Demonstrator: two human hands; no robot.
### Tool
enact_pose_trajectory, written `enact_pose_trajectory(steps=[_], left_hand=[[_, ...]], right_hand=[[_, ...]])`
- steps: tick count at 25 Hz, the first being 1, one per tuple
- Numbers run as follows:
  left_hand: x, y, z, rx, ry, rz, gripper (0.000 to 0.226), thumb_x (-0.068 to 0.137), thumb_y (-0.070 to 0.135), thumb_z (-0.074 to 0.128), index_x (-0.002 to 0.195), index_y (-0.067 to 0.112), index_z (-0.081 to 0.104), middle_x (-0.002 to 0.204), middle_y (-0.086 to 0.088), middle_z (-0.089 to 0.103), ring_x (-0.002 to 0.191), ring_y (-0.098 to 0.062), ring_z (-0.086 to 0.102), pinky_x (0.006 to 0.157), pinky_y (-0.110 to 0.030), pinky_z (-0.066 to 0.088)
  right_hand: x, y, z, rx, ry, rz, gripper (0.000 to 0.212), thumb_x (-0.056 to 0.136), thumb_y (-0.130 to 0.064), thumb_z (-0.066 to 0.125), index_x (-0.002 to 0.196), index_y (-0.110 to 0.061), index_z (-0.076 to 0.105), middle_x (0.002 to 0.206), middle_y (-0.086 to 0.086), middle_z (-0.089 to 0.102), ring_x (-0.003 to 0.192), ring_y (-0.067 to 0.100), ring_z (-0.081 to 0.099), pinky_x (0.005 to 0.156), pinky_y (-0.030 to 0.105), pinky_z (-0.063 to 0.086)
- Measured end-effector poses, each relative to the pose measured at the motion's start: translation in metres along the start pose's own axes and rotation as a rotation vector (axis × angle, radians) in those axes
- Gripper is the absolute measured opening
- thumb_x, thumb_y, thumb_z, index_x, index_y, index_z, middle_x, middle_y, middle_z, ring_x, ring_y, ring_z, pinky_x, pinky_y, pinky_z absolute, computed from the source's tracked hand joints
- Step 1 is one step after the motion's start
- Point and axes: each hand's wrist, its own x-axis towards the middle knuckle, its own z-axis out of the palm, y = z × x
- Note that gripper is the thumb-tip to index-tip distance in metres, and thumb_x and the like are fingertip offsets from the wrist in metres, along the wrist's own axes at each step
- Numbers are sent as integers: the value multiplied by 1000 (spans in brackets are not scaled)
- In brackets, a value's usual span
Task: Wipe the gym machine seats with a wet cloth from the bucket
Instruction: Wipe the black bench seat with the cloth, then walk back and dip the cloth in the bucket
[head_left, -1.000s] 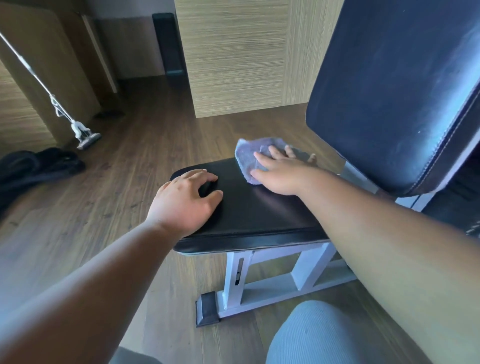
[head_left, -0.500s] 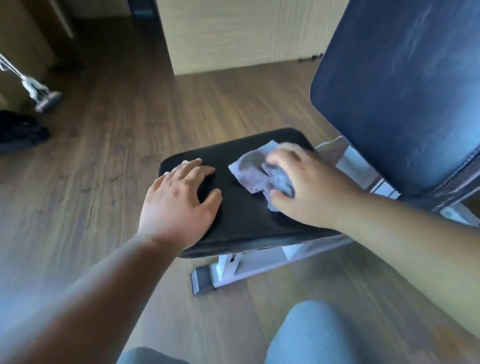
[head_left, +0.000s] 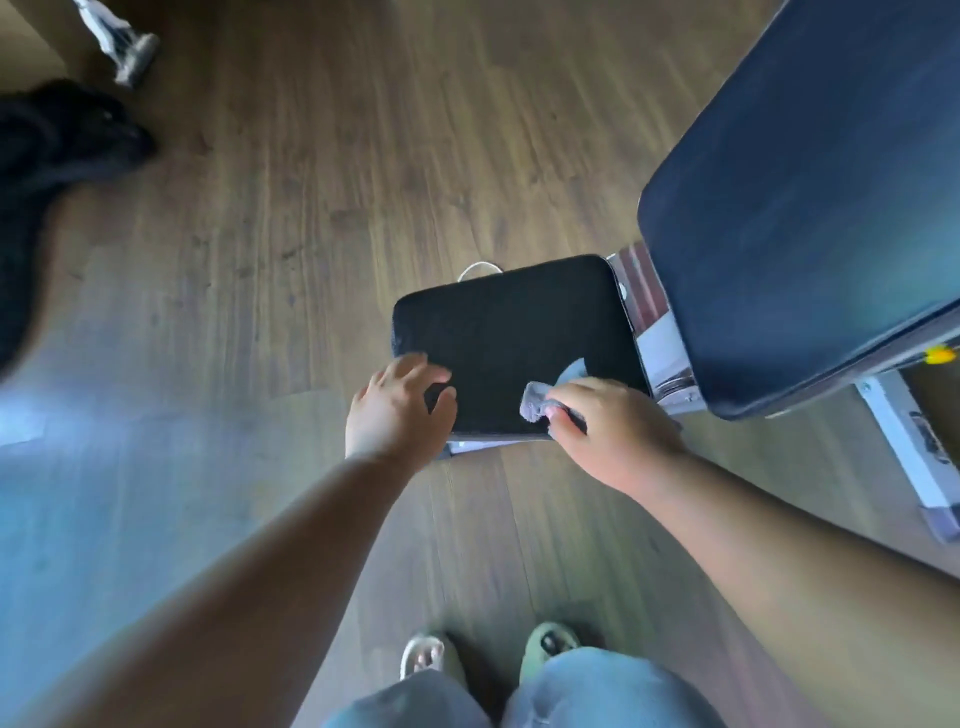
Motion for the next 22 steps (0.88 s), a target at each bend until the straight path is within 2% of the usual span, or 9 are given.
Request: enact_pose_trajectory(steps=[2,6,10,14,18,22], left_hand=[[-47,9,-42,-11,-18,-95,22,90,42,58,109,37,68,122,16,63,104,-19,63,78,-29,46],[-121,34,-132,38,-52,-164,25,90,48,57,112,41,67,117,18,65,99,-14,64,73,-28,50],[-137,69,-197,47,-20,-56,29,90,50,55,117,42,64,119,19,64,103,-12,64,79,-33,54],[-118,108,-222,42,-69,30,29,91,52,54,117,43,62,119,23,63,103,-6,61,81,-30,51],[-104,141,-223,57,-146,147,30,90,52,55,119,45,61,121,26,60,105,-2,58,80,-25,45],[-87,173,-217,122,-296,355,33,91,53,56,123,43,59,125,25,58,108,-2,57,80,-23,41]], right_hand=[[-17,-22,-44,103,-16,61,25,96,-34,47,105,-26,69,109,-9,68,95,21,62,74,38,52],[-40,-71,-131,193,-30,-17,22,98,-32,51,110,-30,69,113,-12,67,100,16,59,76,33,49],[-61,-100,-185,212,8,-64,21,98,-32,53,112,-31,70,111,-12,67,96,11,59,69,28,41],[-84,-105,-204,215,55,-45,22,95,-37,50,105,-31,68,106,-11,68,91,13,61,73,32,50],[-113,-98,-219,203,78,50,25,91,-44,43,98,-29,62,92,-10,62,83,14,58,69,36,51],[-149,-89,-233,164,161,258,21,96,-40,46,100,-28,63,96,-10,64,88,14,59,73,36,50]])
